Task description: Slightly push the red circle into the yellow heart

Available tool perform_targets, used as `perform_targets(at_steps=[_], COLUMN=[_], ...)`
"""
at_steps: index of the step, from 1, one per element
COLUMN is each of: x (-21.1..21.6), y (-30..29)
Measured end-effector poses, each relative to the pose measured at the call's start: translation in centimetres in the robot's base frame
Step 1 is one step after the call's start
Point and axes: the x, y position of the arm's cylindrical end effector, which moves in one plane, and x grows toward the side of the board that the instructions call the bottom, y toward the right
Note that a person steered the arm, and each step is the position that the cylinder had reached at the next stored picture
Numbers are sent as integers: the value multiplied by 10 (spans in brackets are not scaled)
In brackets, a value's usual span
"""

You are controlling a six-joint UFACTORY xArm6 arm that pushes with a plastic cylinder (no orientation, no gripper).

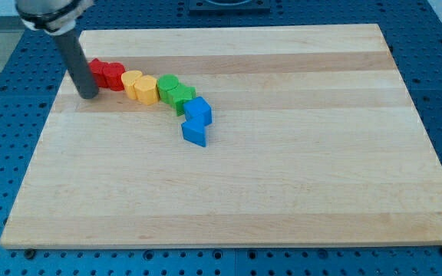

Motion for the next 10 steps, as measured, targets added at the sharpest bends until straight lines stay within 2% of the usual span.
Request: perform_targets(at_steps=[1,2,3,4,8,10], x=[-25,-29,-12,17,18,12], y=[-3,-3,-7,19,76,81])
